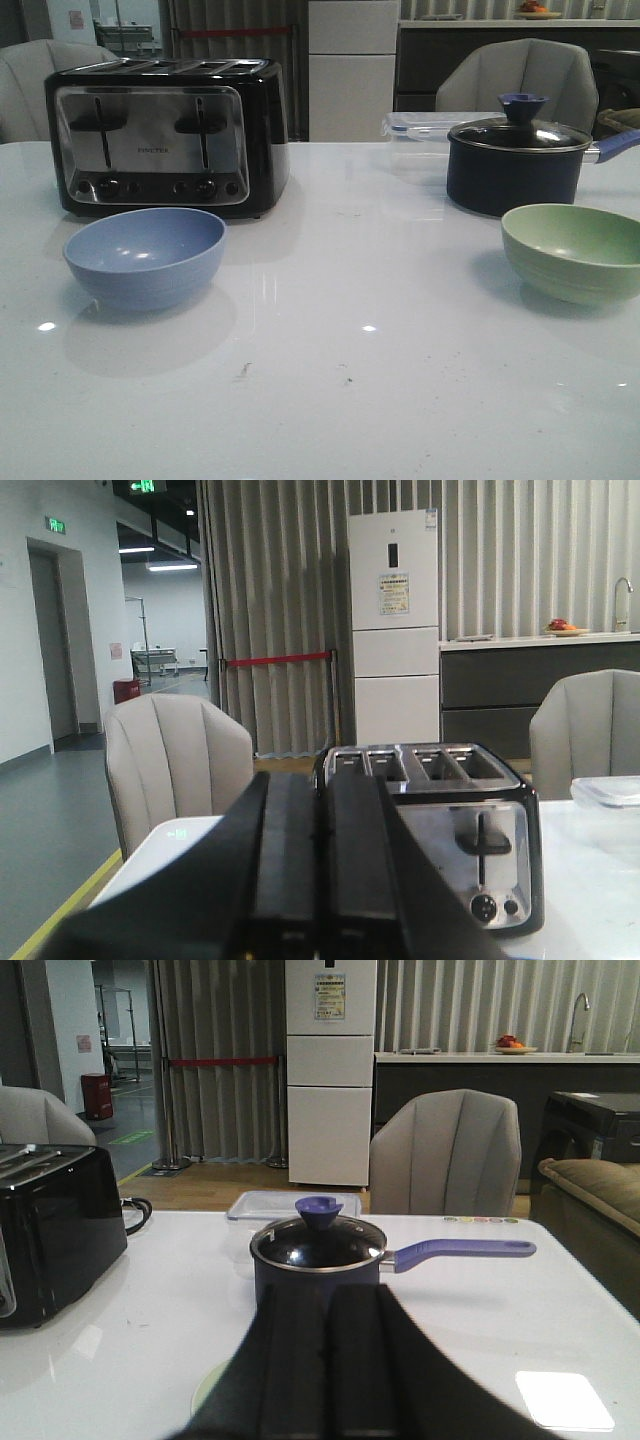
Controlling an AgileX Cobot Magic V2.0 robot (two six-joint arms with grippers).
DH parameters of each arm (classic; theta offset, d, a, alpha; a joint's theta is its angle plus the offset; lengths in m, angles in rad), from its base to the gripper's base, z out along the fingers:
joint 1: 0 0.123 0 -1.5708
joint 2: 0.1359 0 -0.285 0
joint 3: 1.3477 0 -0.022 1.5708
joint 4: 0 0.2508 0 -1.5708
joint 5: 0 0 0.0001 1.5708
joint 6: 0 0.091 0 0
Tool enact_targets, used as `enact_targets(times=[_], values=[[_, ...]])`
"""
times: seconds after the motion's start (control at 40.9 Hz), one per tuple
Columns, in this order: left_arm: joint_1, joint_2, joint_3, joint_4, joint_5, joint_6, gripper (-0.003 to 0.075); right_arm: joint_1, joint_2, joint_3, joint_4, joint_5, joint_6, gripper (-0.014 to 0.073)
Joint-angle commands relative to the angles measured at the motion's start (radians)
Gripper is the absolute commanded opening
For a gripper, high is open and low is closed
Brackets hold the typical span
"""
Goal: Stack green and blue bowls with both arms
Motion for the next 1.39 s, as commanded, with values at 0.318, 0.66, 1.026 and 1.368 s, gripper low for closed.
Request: enact_targets(times=[0.318,0.66,1.026,1.368], values=[[-0.005,0.333,-0.344,-0.010,0.281,0.000,0.0093,-0.005,0.355,-0.322,-0.010,0.231,-0.004,0.0057],[-0.005,0.473,-0.335,-0.015,0.404,0.000,0.0093,-0.005,0.576,-0.316,-0.010,0.318,-0.004,0.0057],[-0.005,0.508,-0.335,-0.026,0.437,0.000,0.0286,-0.005,0.737,-0.313,-0.010,0.343,-0.004,0.0360],[-0.005,0.508,-0.335,-0.026,0.437,0.000,0.0454,-0.010,0.961,-0.415,-0.009,0.311,-0.004,0.0603]])
